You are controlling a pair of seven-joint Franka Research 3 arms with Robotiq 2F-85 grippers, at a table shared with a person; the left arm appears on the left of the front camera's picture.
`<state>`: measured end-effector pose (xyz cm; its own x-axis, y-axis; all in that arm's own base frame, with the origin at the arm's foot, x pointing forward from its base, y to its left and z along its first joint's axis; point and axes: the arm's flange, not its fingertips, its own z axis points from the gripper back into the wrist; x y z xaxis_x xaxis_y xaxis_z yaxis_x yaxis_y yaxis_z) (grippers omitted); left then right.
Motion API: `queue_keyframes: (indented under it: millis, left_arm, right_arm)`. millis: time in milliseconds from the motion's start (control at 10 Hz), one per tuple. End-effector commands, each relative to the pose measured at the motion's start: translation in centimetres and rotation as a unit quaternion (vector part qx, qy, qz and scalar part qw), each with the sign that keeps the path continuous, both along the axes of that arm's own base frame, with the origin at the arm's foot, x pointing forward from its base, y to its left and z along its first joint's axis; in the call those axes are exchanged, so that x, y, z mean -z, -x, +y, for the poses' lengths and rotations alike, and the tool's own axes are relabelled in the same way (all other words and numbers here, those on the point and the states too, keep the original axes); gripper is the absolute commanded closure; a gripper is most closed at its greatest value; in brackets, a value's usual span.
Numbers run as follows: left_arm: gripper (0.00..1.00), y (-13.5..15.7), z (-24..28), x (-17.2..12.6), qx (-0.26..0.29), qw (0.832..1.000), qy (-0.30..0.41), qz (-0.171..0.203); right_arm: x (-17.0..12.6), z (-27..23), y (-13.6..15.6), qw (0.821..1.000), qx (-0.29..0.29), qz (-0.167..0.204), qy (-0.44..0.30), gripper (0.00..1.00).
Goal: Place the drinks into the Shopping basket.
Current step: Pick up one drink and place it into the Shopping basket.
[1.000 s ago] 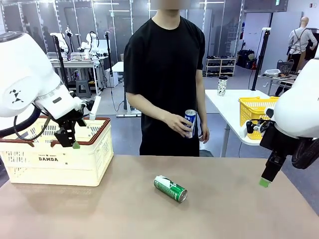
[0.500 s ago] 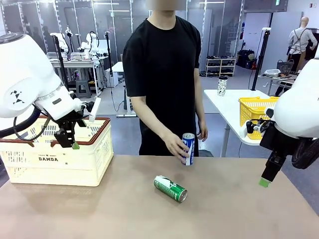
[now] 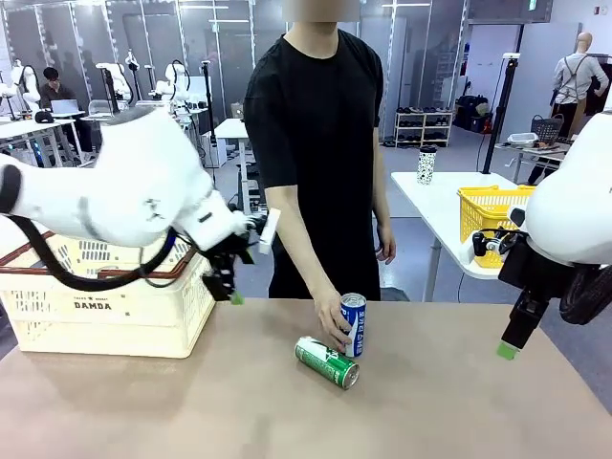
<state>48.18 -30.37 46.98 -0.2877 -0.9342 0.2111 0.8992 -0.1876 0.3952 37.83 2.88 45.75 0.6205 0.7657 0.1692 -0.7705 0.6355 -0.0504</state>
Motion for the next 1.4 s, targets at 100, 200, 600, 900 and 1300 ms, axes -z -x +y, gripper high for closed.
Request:
queue_keyframes:
  millis: [100, 200, 600, 900, 1300]
  left_arm:
    - [0.00, -2.9, -1.4, 1.4, 0.031, 0.999, -0.005, 0.042]
    - [0.00, -2.9, -1.6, 1.8, 0.029, 0.999, -0.007, 0.046]
    - [0.00, 0.8, 3.4, -1.7, 0.036, 0.999, 0.003, 0.034]
    - [0.00, 4.2, 9.5, -2.2, 0.011, 1.000, 0.002, 0.024]
    - [0.00, 6.2, 13.0, -1.0, -0.004, 0.999, 0.012, 0.031]
  right_arm:
    - [0.0, -0.1, 0.1, 1.000, 0.001, 0.000, 0.000, 0.00]
    - [0.0, -0.1, 0.1, 1.000, 0.001, 0.000, 0.000, 0.00]
    - [0.0, -0.1, 0.1, 1.000, 0.001, 0.000, 0.000, 0.00]
    - [0.0, -0.1, 0.1, 1.000, 0.001, 0.000, 0.000, 0.00]
    - [0.0, -0.1, 0.1, 1.000, 0.001, 0.000, 0.000, 0.00]
